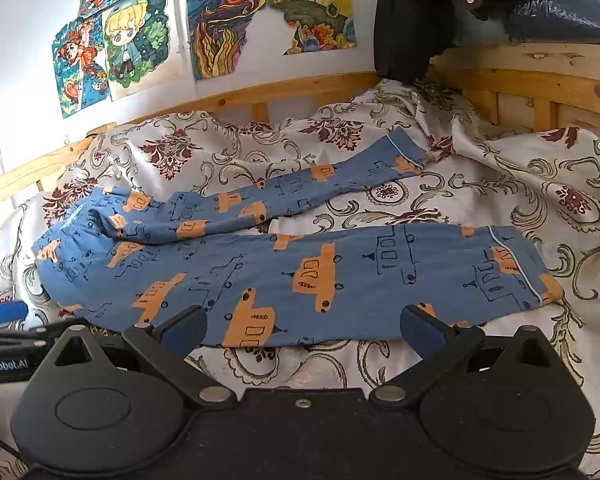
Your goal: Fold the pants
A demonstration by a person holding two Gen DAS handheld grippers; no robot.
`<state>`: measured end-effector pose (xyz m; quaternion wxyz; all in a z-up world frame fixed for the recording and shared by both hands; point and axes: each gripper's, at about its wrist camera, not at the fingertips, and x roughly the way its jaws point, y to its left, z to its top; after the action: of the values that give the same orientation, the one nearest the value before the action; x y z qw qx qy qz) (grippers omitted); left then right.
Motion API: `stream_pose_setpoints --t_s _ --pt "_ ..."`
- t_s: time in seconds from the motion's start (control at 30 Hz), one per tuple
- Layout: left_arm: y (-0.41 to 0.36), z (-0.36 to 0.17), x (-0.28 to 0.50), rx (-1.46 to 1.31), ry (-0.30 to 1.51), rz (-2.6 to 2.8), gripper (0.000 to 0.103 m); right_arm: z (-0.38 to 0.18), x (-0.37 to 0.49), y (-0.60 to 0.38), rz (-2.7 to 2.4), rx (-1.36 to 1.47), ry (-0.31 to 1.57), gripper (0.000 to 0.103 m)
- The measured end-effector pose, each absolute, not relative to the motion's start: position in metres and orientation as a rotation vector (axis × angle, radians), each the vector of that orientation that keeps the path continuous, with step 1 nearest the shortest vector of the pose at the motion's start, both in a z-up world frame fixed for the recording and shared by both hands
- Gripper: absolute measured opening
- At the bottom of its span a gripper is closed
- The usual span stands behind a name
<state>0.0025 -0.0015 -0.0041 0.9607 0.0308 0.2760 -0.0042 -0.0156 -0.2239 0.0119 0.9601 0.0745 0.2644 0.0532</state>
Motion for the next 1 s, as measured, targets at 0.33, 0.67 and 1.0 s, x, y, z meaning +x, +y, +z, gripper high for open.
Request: stream_pose_setpoints --t_s 0.33,0.67,1.0 --pt "-0.004 -0.007 0.011 0.05 0.619 0.043 0.103 0.018 -0.014 -0.231 0.109 0.178 0.52 0.102" --pt "0.022 0.046 0.086 0.105 0.641 0.111 0.103 0.014 -0.007 -0.251 -0.007 0.109 0.483 0.102" --pt "0.032 0.068 0.291 0.466 0.699 -0.076 0.103 0.034 0.112 -0.295 0.346 -0.141 0.616 0.102"
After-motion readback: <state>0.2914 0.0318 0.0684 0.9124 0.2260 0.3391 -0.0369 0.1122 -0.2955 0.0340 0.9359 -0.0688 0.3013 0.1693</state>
